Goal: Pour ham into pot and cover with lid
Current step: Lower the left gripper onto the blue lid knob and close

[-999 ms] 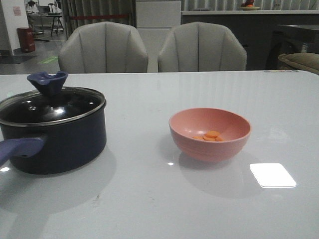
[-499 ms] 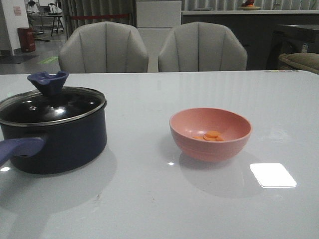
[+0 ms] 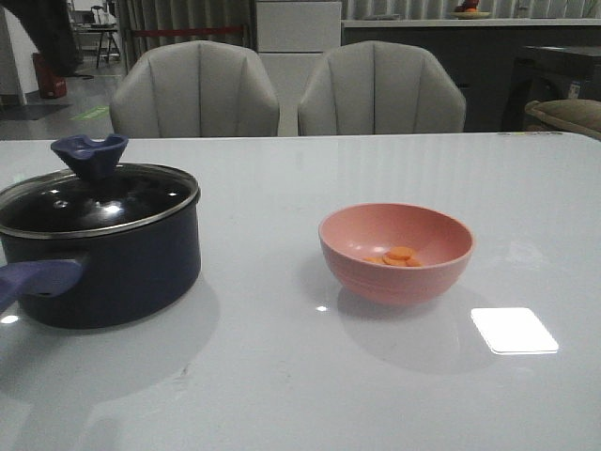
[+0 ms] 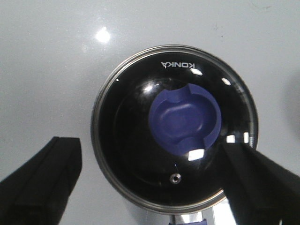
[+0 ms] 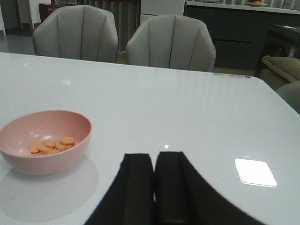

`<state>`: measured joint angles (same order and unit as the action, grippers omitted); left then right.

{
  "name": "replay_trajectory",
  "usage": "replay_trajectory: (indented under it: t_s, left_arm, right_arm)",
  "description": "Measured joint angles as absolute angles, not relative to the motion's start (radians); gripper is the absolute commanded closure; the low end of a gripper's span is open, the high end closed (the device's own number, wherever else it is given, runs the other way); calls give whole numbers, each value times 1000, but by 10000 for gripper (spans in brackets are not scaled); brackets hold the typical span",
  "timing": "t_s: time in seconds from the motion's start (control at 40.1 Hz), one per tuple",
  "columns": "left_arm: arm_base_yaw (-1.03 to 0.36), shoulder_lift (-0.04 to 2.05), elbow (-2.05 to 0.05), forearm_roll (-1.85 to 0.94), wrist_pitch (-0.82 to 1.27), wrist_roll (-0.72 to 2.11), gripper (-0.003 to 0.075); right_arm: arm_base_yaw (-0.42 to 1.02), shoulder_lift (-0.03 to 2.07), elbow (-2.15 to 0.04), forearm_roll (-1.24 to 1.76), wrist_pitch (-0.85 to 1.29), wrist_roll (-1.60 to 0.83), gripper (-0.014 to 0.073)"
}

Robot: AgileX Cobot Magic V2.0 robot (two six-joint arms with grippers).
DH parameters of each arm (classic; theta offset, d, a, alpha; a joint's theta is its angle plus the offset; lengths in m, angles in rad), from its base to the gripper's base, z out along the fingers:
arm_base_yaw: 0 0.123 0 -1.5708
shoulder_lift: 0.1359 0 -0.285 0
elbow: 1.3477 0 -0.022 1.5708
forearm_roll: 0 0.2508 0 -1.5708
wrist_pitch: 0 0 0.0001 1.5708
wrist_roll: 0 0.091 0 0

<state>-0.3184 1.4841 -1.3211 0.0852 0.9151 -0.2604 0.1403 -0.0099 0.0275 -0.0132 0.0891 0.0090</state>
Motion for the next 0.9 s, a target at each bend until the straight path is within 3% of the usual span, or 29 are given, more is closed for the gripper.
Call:
replay_trajectory:
  t_s: [0.275, 0.899]
  left_arm:
    - [-382, 1629, -1447, 110, 971, -337, 95]
    - [-382, 1750, -1459, 101, 986, -373, 95]
  right_arm:
    - [140, -10, 28, -13, 89, 9, 444]
    - [140, -10, 28, -13, 89, 9, 444]
